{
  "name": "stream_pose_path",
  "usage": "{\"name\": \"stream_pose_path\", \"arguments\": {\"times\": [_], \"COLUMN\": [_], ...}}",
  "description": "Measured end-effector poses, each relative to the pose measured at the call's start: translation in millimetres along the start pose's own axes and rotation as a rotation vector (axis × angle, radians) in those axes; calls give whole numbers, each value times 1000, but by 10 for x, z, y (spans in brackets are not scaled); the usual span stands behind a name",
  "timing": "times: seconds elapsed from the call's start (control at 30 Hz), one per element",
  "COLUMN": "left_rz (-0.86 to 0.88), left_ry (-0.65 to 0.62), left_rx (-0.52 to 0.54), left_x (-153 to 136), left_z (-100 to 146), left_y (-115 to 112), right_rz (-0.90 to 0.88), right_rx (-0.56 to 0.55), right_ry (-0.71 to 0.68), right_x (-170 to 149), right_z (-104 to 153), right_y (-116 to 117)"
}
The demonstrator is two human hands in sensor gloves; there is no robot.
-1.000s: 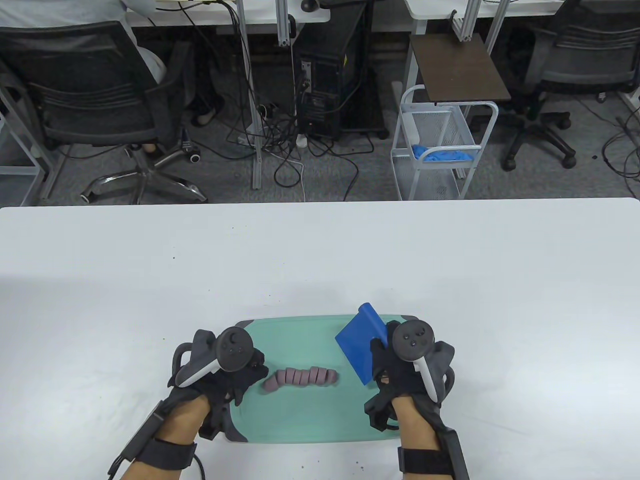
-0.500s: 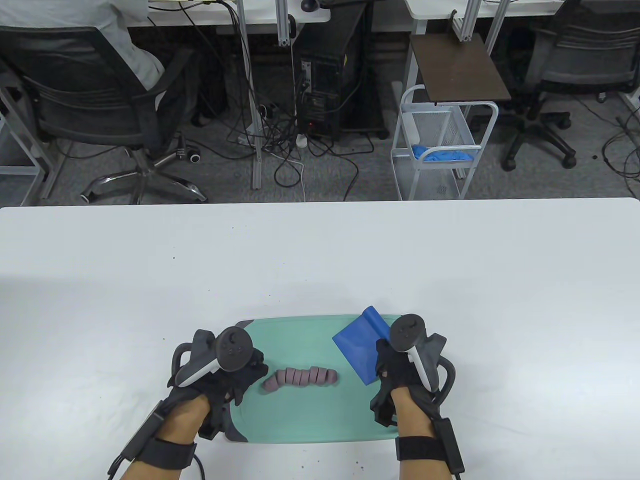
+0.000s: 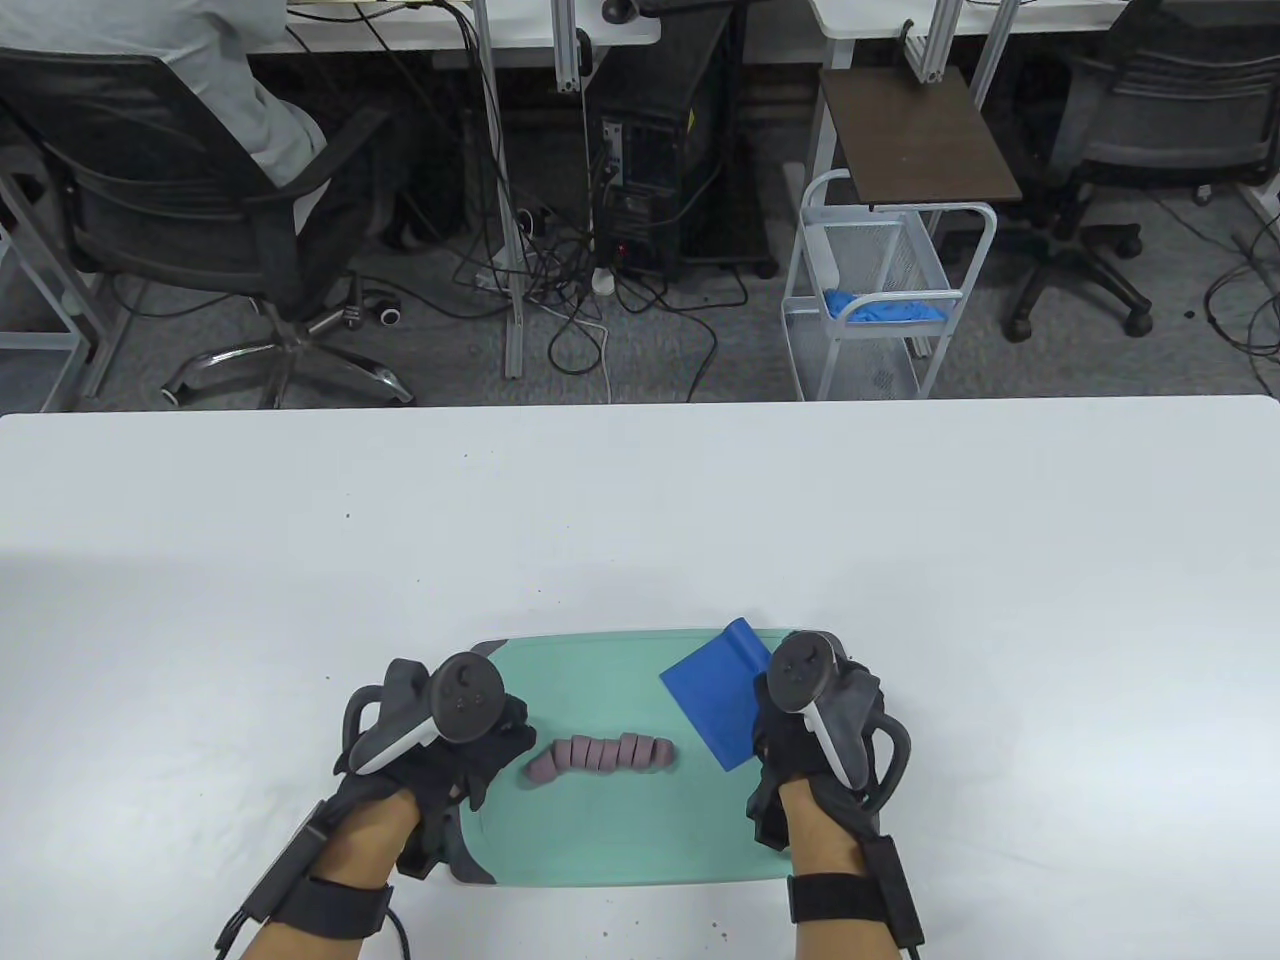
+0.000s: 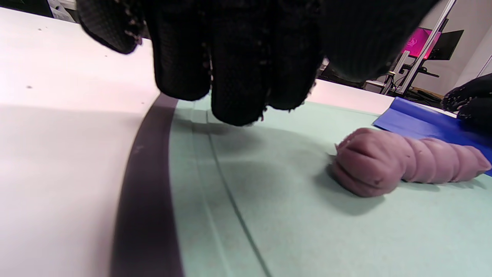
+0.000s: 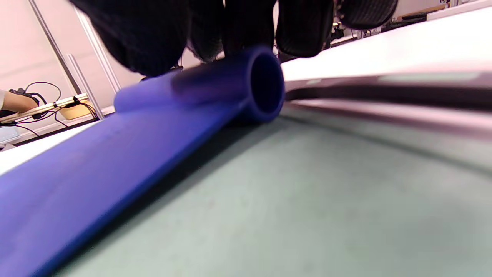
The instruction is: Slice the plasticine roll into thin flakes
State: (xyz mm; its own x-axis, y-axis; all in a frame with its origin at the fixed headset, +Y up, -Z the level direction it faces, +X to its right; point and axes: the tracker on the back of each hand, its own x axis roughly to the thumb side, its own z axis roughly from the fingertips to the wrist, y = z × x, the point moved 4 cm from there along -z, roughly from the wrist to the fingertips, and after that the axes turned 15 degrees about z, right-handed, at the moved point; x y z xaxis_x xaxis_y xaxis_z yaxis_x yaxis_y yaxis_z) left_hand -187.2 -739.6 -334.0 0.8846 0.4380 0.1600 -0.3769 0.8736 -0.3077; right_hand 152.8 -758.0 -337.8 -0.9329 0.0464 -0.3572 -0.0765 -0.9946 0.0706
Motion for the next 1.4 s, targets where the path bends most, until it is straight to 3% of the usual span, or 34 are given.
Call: {"name": "stream_pose_path", "arguments": {"times": [0.17, 0.43, 0.63, 0.93, 1.4], "left_rz": [0, -4, -37, -30, 50], "left_ry": [0, 30, 39, 58, 125], "left_rx": [41, 111, 107, 101, -30], "left_x": [32, 78, 67, -146, -488], "left_z": [70, 303, 476, 634, 479], "left_y": [88, 268, 306, 248, -11], "right_rz": [-35, -31, -6, 26, 90], "right_rx": [3, 12, 12, 24, 162], "right_ry": [-39, -226, -344, -413, -410], "right_x": [-8, 45, 56, -74, -132], "right_z": [66, 212, 370, 471, 430], "right_y": [-160, -365, -427, -317, -9]}}
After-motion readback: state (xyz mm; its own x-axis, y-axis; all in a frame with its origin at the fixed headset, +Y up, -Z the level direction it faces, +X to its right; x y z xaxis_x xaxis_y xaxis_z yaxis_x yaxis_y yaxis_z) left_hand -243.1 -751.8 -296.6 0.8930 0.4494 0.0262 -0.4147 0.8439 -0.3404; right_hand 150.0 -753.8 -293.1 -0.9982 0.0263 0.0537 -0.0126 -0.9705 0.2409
